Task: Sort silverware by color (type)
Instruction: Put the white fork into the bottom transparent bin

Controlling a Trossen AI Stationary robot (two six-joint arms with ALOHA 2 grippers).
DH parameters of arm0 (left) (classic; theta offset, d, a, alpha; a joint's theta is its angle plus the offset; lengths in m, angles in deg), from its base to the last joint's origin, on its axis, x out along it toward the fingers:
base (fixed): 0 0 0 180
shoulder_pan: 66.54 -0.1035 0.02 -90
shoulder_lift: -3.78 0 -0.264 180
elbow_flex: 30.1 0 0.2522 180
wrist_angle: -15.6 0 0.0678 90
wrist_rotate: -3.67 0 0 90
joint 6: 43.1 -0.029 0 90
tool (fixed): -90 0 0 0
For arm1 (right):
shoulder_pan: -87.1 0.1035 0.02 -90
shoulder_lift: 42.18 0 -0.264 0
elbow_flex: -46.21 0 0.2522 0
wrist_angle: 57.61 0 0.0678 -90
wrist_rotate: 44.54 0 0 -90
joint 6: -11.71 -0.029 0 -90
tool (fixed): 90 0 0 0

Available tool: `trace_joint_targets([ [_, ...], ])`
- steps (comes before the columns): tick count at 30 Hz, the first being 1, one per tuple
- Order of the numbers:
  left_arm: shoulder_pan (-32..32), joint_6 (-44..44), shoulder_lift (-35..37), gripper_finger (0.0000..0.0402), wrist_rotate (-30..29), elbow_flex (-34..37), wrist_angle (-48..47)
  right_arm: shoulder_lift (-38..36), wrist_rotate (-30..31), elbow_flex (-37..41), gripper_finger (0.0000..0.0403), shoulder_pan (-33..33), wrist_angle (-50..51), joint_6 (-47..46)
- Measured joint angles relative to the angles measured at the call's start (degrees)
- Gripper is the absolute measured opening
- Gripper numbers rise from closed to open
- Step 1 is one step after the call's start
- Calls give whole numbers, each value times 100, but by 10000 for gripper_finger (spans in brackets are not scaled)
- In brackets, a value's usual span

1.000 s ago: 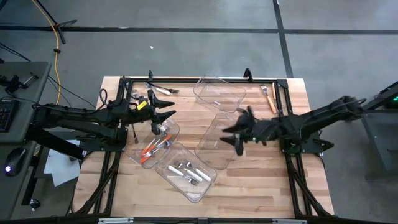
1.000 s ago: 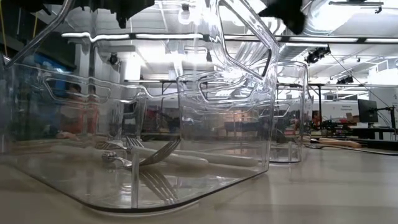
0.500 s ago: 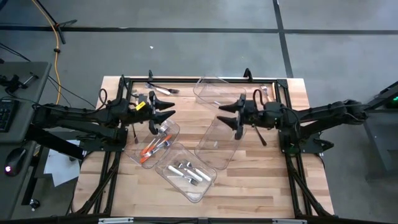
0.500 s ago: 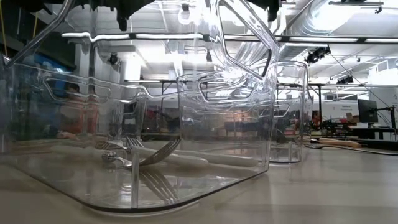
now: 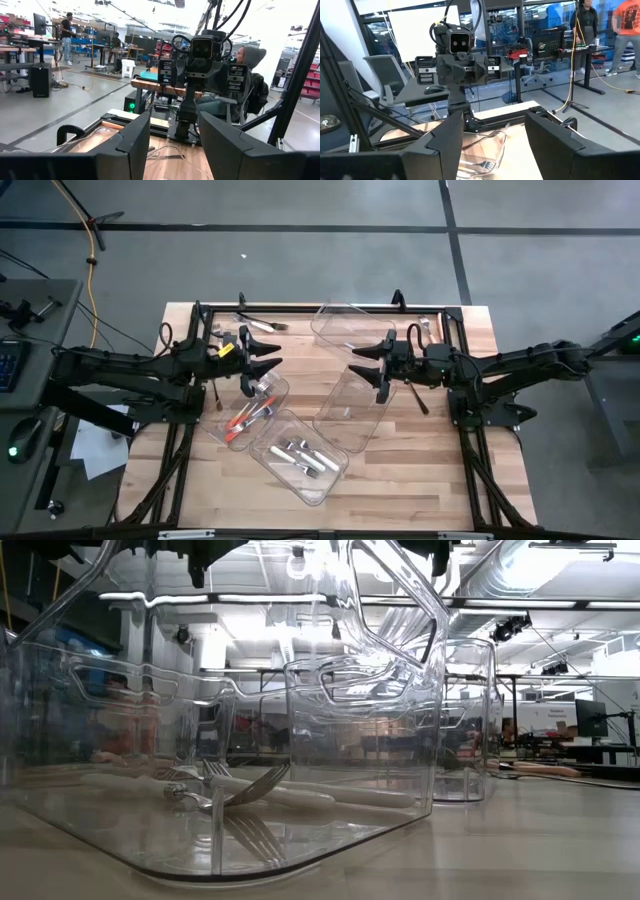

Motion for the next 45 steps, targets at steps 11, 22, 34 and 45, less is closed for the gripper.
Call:
trace_joint_targets([
  [11, 0, 5, -2, 156, 0, -1, -25, 4, -200, -2, 197, 0, 136, -63],
  [22, 0, 5, -2, 156, -2, -2, -22, 4, -199, -4, 197, 0, 157, -124],
  [34, 0, 8, -2, 156, -2, -1, -22, 4, -197, -4, 197, 0, 160, -123],
  [45, -150, 826, -97, 156, -1581, -126, -358, 4, -78, -4, 197, 0, 159, -32],
])
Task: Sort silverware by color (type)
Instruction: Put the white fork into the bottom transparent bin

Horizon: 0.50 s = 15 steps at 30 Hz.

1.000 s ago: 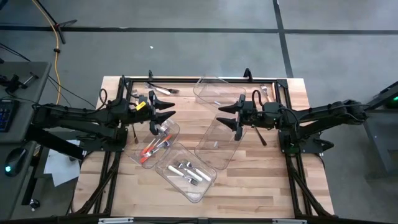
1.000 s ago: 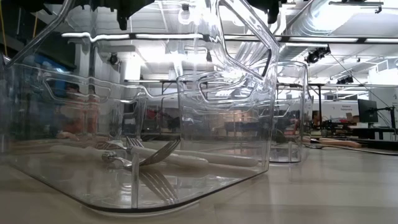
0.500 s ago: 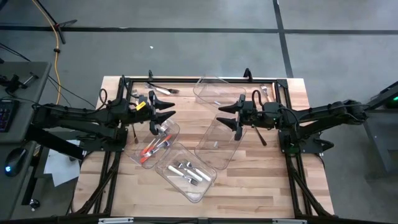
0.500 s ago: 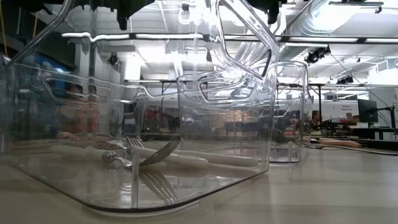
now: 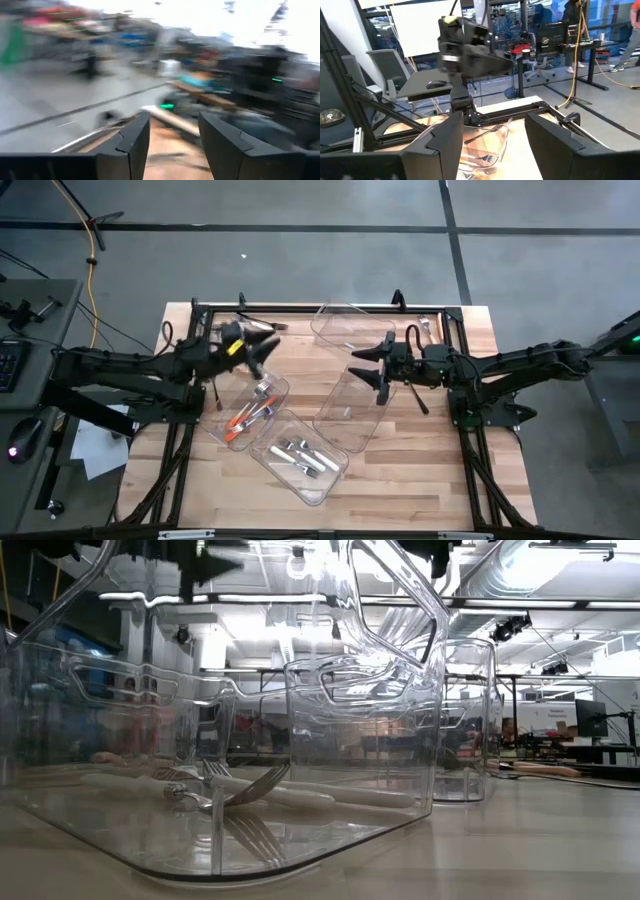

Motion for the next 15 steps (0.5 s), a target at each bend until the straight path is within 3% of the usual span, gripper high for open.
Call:
trace_joint_targets([
  [3, -519, 239, -131, 156, -62, -413, -847, 0, 107, -2, 197, 0, -1, -1],
  [7, -1519, 346, -566, 156, 601, -1312, -2285, 0, 141, -2, 197, -22, 1, -2],
  [15, -3607, 83, -2263, 156, 1822, -3038, -5530, 0, 173, -2, 197, -101, 1, -221],
])
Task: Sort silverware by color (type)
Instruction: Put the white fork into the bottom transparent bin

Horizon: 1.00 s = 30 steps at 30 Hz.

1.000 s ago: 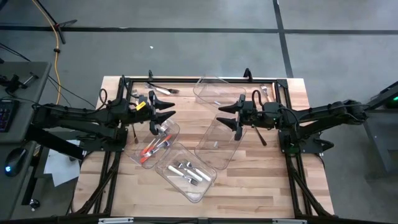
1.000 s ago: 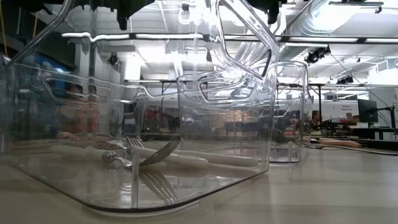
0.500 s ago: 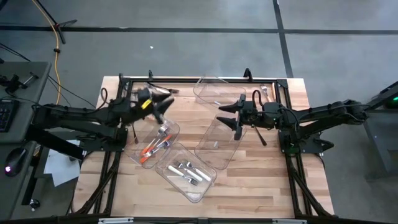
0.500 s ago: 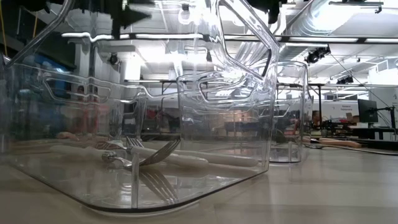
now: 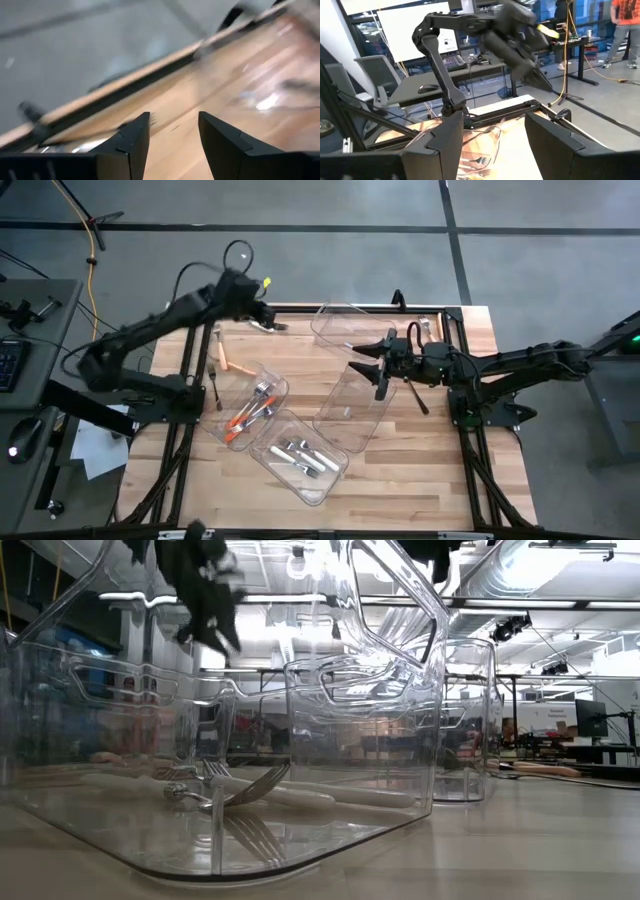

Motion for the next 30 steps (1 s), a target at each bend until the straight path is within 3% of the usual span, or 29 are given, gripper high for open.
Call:
trace_joint_targets([
  [6, -920, -585, -1417, 156, 501, -562, -898, 0, 6, 0, 197, -8, 13, -26],
  [16, -1362, -1890, -3249, 156, 520, -671, -986, 0, 2, 0, 197, -6, 317, -190],
  [21, -1314, -2681, -3566, 156, 512, -671, -892, 0, 117, 0, 197, -6, 378, -438],
  [30, -1259, -3319, -3387, 156, 397, -671, -394, 0, 158, 0, 197, -6, 382, -625],
])
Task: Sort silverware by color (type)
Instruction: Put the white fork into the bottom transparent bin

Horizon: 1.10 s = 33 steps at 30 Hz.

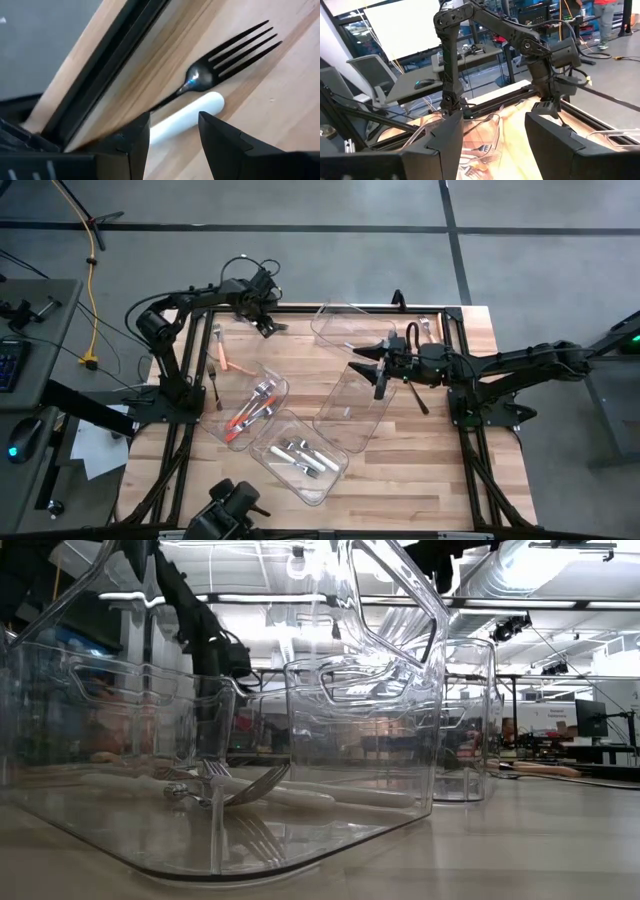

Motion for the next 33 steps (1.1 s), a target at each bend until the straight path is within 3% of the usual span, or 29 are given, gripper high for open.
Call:
trace_joint_targets([
  [12, -14, -1422, -318, 156, -6, 3, -205, 224, 114, -4, 197, -1, 8, -316],
  [22, 51, -1742, -538, 152, -25, -28, -438, 387, 12, -2, 197, 0, -6, -789],
  [25, 130, -1742, -504, 120, -36, -26, -529, 387, 9, -2, 197, 0, -36, -669],
  [30, 272, -1699, -431, 24, -58, -8, -881, 385, 5, -2, 197, 0, -32, -587],
  [33, 371, -1653, -354, 17, 22, -4, -1010, 385, -39, -2, 197, 0, -39, -556],
])
